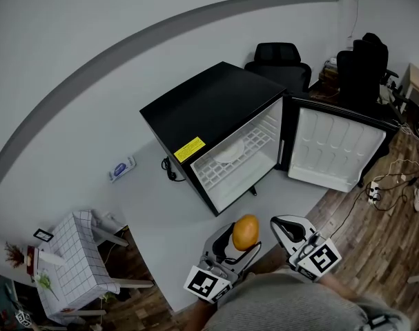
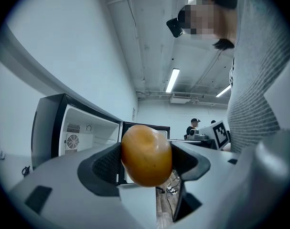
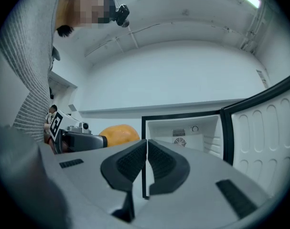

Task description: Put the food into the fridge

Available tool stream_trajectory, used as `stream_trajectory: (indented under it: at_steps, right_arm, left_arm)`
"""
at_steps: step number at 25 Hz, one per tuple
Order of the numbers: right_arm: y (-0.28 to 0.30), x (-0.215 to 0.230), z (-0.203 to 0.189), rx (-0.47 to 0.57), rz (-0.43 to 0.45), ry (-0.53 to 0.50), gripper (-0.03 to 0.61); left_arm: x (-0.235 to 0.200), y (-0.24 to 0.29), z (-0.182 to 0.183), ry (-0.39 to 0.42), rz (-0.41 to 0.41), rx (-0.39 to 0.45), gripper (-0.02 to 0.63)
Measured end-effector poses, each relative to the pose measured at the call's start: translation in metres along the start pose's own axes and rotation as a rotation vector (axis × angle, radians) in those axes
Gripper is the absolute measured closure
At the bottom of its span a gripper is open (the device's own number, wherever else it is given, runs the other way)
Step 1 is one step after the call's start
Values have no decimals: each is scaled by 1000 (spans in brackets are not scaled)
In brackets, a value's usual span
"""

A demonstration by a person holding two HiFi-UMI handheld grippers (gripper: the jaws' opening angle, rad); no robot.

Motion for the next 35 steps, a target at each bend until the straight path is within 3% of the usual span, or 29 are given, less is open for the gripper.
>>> stream_trajectory:
  at_steps: [7,15,20,23,35]
  right_arm:
    - [2,7,-2,-12,-43,4,565]
    - [6,12,-1,3,-36,-9,565]
    - [14,14,-7,-7,25,-27,565]
    - [21,22,0,8,5,-46,565]
    - [34,45,-7,-17,-8,-57,565]
  left_arm:
    - [-4,4,0,3,6,2,278]
    - [-17,18,-1,40,12,6,278]
    - [-23,33,0,66,1,15,278]
    - [-28,39,3,80,3,21,278]
    - [-54,55,-4,117,76,14,278]
Point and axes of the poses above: the fingertips, and each gripper's own axes: y forward along the fingers, x to its right, z out of its top, the point moved 6 cm from there along -y, backward along the fingers, and after that the axes turned 8 degrees about x, right-handed, at the moved point
